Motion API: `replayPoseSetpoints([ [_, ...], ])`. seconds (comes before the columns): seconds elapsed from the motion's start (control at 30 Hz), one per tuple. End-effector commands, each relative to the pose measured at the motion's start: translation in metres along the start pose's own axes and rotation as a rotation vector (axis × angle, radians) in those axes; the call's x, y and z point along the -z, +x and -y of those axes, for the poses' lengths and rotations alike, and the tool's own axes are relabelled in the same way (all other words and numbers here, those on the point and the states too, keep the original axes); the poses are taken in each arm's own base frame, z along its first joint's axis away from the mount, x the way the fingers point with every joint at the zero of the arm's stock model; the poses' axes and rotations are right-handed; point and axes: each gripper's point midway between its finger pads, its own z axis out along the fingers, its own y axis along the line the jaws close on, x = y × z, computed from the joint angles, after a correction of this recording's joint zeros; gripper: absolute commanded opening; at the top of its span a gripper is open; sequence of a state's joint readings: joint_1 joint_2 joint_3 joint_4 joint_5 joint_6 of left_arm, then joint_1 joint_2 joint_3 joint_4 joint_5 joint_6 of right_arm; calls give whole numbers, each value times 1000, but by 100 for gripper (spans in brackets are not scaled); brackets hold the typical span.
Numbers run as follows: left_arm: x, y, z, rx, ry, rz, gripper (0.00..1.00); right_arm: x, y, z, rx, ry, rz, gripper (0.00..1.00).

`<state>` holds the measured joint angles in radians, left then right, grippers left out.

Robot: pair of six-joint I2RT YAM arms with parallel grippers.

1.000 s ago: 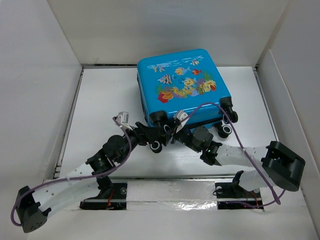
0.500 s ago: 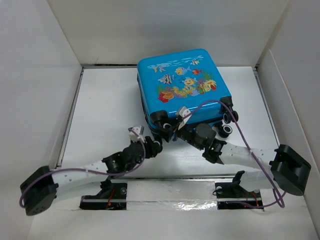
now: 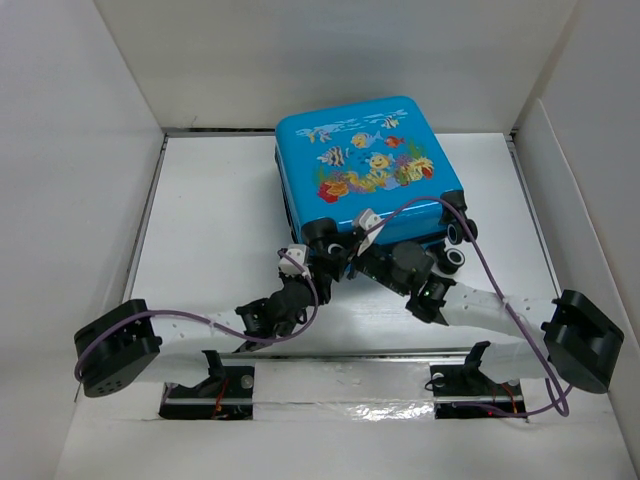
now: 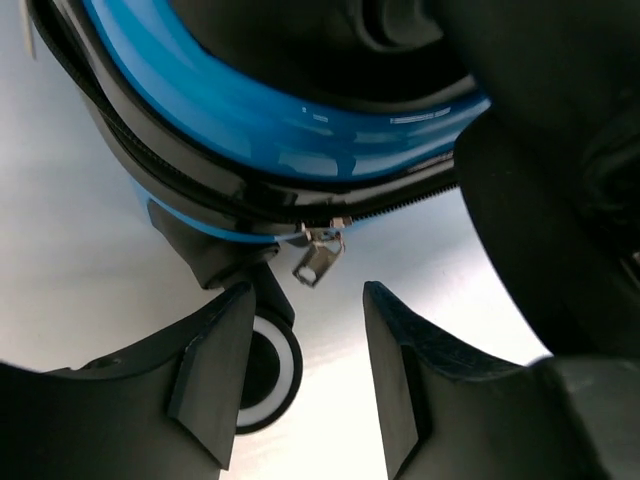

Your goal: Pack the luggage

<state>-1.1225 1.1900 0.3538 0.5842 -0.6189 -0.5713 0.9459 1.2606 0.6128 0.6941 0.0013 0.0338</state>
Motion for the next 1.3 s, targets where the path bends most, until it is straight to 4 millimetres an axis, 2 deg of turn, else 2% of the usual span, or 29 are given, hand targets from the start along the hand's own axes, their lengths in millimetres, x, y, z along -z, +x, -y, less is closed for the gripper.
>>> replayPoseSetpoints([
  [0.0, -8, -52, 20, 89, 17, 189, 44, -6, -67, 5, -2, 13, 191, 8],
  [0.07, -7, -61, 24, 118, 38, 226, 42, -6, -64, -2, -3, -26, 182, 8],
  [0.23, -2, -73, 19, 148, 12, 311, 38, -7, -61, 1, -22, -34, 178, 6],
  [0.37, 1, -86, 24, 205, 39, 374, 34, -9, -56, -5, -30, -68, 169, 5],
  [0.57, -5, -90, 33, 228, 65, 406, 29, -8, -50, -8, -41, -85, 155, 3],
  [0.7, -13, -78, 44, 211, 107, 370, 22, -5, -48, -7, -44, -80, 149, 3],
  [0.83, -15, -71, 45, 205, 108, 345, 25, -4, -51, -6, -42, -74, 154, 2],
  [0.87, -16, -69, 45, 200, 111, 338, 28, -5, -50, -7, -42, -77, 152, 2],
  [0.9, -17, -68, 48, 197, 121, 330, 36, -5, -50, -7, -40, -82, 152, 2],
  [0.97, -18, -64, 49, 200, 124, 318, 40, -5, -50, -8, -41, -85, 153, 2],
  [1.03, -18, -60, 48, 199, 125, 307, 39, -5, -51, -8, -43, -85, 153, 2],
  [1.07, -18, -60, 47, 199, 125, 306, 37, -5, -52, -8, -41, -85, 156, 1],
  [1.1, -19, -59, 47, 196, 122, 305, 26, -4, -51, -8, -43, -84, 155, 1],
  [1.2, -20, -62, 41, 185, 84, 324, 7, -2, -55, -7, -43, -78, 163, 0],
  [1.27, -20, -63, 38, 175, 67, 326, 2, 0, -53, -6, -44, -73, 159, 0],
])
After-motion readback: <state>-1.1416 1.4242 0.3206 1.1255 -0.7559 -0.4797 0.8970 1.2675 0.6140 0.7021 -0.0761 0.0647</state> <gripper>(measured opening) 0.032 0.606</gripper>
